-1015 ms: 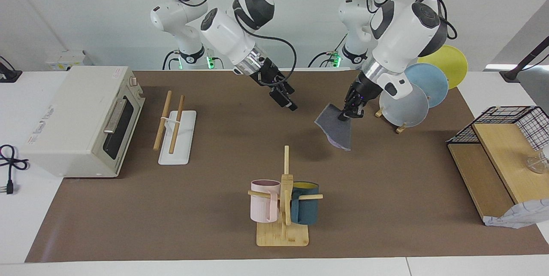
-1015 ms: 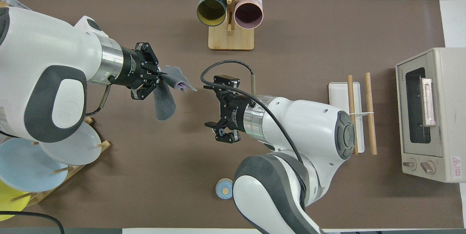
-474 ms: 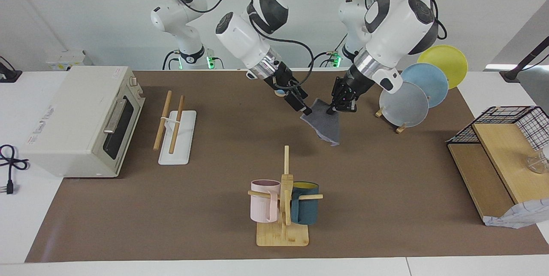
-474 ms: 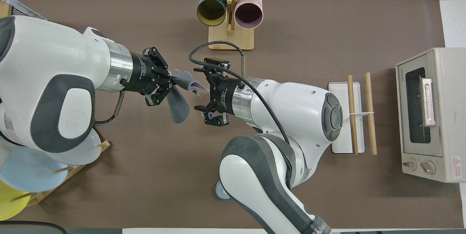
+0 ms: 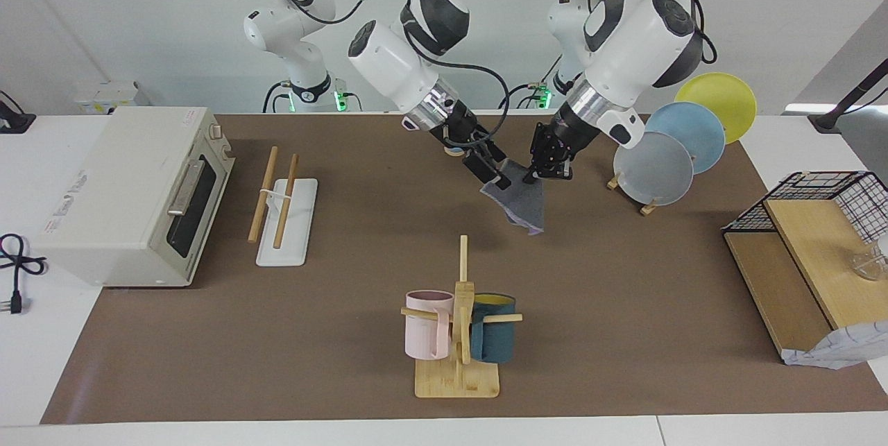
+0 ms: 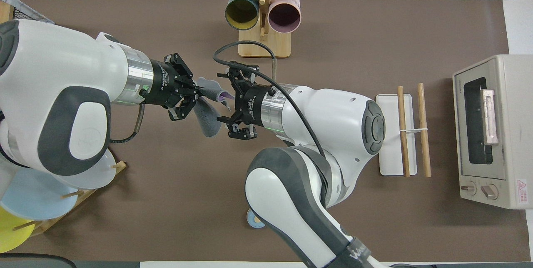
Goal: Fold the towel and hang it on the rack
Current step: 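Carry the towel with the right gripper while the left gripper opens, withdraws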
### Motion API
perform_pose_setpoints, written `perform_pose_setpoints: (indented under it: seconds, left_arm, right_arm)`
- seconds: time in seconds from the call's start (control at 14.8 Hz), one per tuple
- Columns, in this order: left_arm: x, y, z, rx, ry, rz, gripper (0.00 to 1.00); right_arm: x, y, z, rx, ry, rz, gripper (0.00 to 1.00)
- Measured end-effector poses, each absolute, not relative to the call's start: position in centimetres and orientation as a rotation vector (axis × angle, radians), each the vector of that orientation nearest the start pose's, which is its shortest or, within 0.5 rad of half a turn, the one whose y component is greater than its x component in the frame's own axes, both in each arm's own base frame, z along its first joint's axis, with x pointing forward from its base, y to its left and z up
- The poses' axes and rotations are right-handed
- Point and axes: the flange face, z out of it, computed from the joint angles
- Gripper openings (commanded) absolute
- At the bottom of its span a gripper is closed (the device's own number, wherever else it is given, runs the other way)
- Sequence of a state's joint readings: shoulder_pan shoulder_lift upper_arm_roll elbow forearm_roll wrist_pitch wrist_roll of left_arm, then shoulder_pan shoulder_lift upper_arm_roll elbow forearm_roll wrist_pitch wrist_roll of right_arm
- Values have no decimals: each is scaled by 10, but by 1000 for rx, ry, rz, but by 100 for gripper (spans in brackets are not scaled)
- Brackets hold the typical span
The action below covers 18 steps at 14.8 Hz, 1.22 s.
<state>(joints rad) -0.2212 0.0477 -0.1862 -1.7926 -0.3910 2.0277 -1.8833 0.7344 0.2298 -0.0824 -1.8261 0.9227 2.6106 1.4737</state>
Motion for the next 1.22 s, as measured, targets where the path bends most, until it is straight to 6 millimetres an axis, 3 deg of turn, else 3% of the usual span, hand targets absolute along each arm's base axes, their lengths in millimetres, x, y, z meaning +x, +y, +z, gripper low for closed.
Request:
perform_pose_setpoints:
  seconds: [0.2, 0.27, 0.41, 0.47, 1.08, 1.15, 1.22]
  left_arm:
    - [540, -255, 538, 1921, 2030, -376, 0]
    - [540, -255, 538, 1919, 2031, -377, 0]
    - [540, -255, 538, 1916, 2035, -377, 0]
    - [540, -255, 538, 1914, 2036, -378, 0]
    - [540, -255, 538, 1906, 2047, -380, 0]
    - [540, -255, 538, 1906, 2047, -381, 4]
    - [540, -255, 537, 1906, 2047, -381, 99]
  right_arm:
    - [535, 393, 457, -1728, 1605, 395, 100]
    - [537, 395, 458, -1727, 1602, 393, 90]
    - [541, 398, 457, -1726, 1599, 391, 27]
    - [541, 399, 458, -1725, 1597, 391, 0]
    - [543, 400, 458, -1725, 1593, 390, 0]
    - [542, 401, 458, -1732, 1588, 391, 0]
    - [541, 401, 457, -1750, 1576, 397, 0]
